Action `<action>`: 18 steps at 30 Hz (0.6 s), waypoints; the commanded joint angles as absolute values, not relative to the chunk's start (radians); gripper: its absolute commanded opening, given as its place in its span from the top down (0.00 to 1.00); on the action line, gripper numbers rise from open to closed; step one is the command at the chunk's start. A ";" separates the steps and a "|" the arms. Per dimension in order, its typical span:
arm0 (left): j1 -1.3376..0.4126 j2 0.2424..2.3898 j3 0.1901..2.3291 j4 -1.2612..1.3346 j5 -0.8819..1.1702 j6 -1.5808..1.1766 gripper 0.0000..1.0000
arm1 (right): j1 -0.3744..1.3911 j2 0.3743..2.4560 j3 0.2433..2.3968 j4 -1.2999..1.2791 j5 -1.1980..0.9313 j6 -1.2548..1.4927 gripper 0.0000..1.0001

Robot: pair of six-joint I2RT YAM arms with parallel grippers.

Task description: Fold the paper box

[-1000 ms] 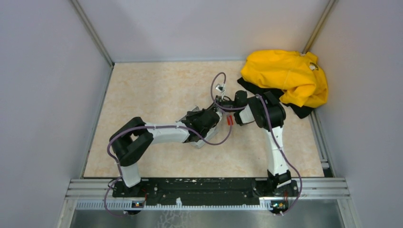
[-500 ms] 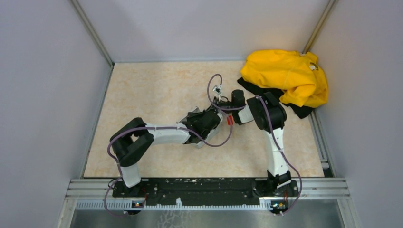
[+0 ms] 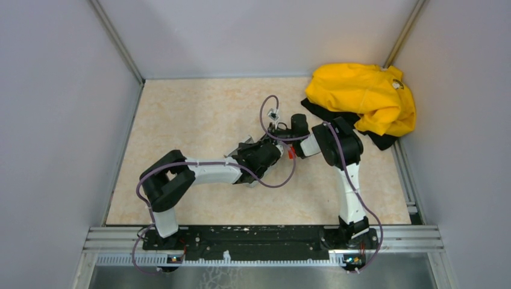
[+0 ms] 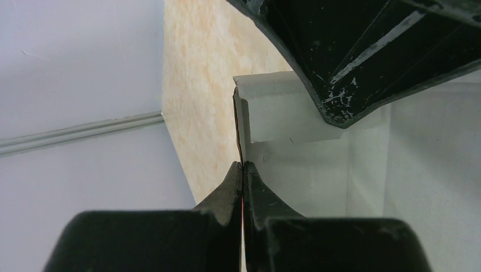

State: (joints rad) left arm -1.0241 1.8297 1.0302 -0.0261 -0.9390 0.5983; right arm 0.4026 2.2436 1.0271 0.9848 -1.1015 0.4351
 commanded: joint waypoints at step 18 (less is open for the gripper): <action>-1.046 1.810 1.047 -0.046 -0.864 0.552 1.00 | 0.445 2.142 1.036 0.931 -0.997 0.310 0.50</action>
